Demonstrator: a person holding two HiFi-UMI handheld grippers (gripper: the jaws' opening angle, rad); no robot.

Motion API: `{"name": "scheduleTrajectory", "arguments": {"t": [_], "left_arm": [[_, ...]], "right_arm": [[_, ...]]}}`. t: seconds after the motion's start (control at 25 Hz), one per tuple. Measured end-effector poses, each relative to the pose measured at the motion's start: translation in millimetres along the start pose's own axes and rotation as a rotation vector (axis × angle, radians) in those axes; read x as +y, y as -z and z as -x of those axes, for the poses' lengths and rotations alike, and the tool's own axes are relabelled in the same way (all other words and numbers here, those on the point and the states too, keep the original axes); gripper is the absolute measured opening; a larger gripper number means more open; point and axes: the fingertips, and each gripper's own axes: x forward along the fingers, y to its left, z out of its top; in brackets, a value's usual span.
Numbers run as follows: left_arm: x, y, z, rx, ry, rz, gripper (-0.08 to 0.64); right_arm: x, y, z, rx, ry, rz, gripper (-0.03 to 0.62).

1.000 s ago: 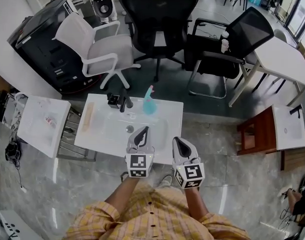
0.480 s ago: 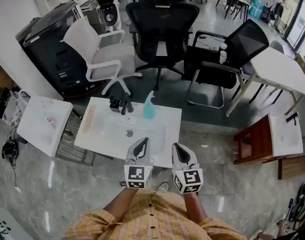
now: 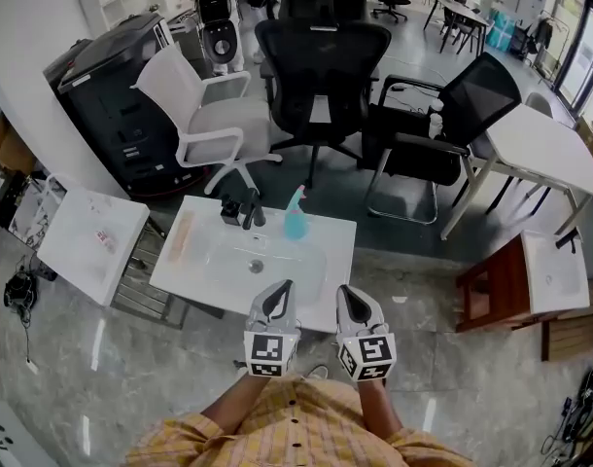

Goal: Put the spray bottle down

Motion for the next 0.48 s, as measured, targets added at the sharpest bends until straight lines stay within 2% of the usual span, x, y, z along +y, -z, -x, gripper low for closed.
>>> {"name": "scheduleTrajectory", "arguments": {"t": [0.48], "left_arm": [[-6, 0, 18, 0.009, -0.013, -0.008, 0.000]], "right_arm": [[8, -3, 14, -0.007, -0.004, 0.006, -0.002]]}}
